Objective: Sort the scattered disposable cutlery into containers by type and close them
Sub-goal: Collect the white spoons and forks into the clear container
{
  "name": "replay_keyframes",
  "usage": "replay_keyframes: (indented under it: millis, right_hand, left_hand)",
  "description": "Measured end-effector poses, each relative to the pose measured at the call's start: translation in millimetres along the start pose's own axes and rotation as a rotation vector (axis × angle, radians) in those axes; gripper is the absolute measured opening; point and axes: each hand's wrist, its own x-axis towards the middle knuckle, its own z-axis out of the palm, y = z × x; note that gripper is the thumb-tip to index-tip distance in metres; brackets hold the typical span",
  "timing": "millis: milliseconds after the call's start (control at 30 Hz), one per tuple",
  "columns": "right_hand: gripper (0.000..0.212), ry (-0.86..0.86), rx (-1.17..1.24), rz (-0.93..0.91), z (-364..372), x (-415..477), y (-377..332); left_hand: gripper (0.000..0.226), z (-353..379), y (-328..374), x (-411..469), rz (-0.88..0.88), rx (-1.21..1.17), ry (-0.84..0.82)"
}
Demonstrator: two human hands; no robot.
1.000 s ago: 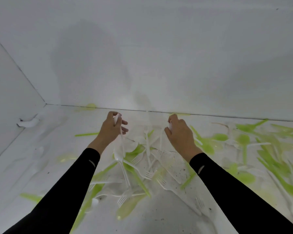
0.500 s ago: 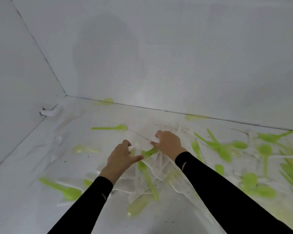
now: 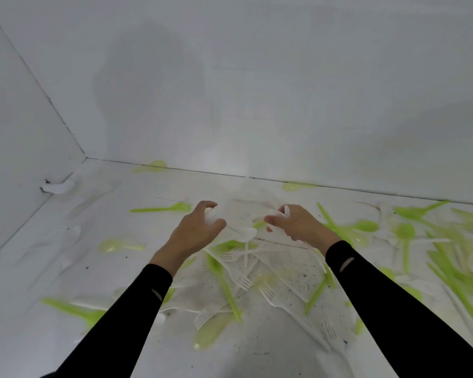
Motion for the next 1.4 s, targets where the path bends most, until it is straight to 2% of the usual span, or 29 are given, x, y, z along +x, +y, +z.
replay_keyframes:
  millis: [100, 167, 300, 367, 433, 533, 600, 667, 733, 800, 900, 1000, 1100, 1267, 1400]
  right_hand:
    - [0.054, 0.137, -0.102, 0.016, -4, -3, 1]
    - [0.05, 0.233, -0.07, 0.016, -6, -9, 0]
    - [0.048, 0.361, 0.051, 0.0, -15, -29, -3]
    - [0.045, 0.36, 0.029, 0.007, -19, -35, -3]
    - [0.034, 0.366, -0.026, 0.021, -19, -41, -1]
    - [0.021, 0.427, -0.114, 0.019, -21, -50, 2]
    - [0.017, 0.442, -0.034, -0.011, -25, -57, 7]
    - [0.014, 0.42, 0.056, -0.029, -29, -62, 13]
    - [0.015, 0.382, 0.109, -0.039, -30, -66, 17]
    - [0.018, 0.364, 0.106, -0.023, -30, -70, 22]
    - [0.022, 0.362, 0.077, -0.001, -31, -77, 32]
    - [0.027, 0.355, 0.104, -0.018, -38, -85, 42]
    - [0.028, 0.333, 0.247, -0.095, -48, -94, 49]
    - [0.045, 0.294, 0.381, -0.147, -52, -98, 42]
    - [0.045, 0.166, 0.34, -0.155, -37, -98, 30]
  left_hand:
    - [0.035, 4, 10, 6, 0.029, 0.149, 0.032]
    - [0.037, 10, 13, 10, 0.056, 0.25, 0.034]
    - [0.04, 29, 15, 22, 0.151, 0.225, -0.058]
    - [0.049, 39, 16, 26, 0.155, 0.299, -0.12]
    - [0.052, 50, 14, 30, 0.143, 0.398, -0.15]
    - [0.043, 60, 11, 37, 0.109, 0.349, -0.184]
    - [0.034, 60, 17, 44, 0.114, 0.342, -0.177]
    - [0.029, 53, 26, 53, 0.159, 0.327, -0.085]
    - [0.023, 45, 32, 63, 0.142, 0.171, -0.001]
    - [0.022, 44, 34, 69, 0.086, 0.123, 0.022]
    - [0.042, 58, 32, 70, 0.022, 0.295, -0.058]
    - [0.035, 74, 27, 64, 0.001, 0.398, -0.129]
    - [0.027, 77, 30, 55, 0.057, 0.34, 0.016]
    - [0.023, 49, 56, 27, 0.161, -0.014, 0.363]
    - [0.019, 24, 64, -14, 0.306, -0.254, 0.546]
